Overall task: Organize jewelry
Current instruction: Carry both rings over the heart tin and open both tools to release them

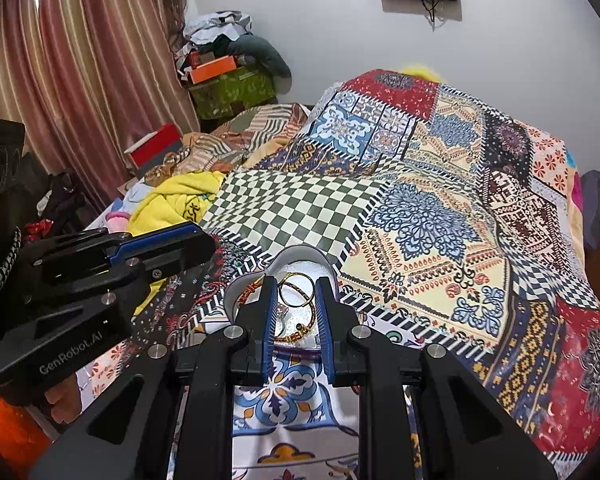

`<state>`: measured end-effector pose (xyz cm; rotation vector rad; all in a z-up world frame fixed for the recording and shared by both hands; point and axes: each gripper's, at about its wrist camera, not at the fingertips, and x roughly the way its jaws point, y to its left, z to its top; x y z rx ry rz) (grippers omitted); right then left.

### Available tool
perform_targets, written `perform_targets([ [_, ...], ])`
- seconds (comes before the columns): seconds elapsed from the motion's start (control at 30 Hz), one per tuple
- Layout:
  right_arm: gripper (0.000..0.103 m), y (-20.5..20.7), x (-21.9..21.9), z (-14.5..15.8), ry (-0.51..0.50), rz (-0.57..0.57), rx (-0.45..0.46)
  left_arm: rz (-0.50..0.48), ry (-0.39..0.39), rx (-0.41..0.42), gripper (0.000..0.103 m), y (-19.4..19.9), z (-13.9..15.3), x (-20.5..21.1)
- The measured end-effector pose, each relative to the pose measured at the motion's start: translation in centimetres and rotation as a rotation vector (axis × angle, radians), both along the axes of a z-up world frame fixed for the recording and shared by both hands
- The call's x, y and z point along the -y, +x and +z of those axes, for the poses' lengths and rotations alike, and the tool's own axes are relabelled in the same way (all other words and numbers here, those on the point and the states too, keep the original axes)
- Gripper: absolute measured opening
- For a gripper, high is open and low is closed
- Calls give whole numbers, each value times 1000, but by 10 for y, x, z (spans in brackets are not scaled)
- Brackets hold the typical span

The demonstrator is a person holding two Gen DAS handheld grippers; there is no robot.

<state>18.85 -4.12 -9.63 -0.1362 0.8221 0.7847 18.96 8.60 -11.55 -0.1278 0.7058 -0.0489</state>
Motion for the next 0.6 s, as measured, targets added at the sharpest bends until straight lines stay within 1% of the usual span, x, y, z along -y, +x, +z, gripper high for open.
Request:
perform_targets([
  [0.3,17,19,-12,-24,-31,12,-37,-34,-11,-54,9,16,-30,0],
  [0.6,17,25,-19,-47,-76,35,-76,-59,-79,-106,9,29,-46,-4],
])
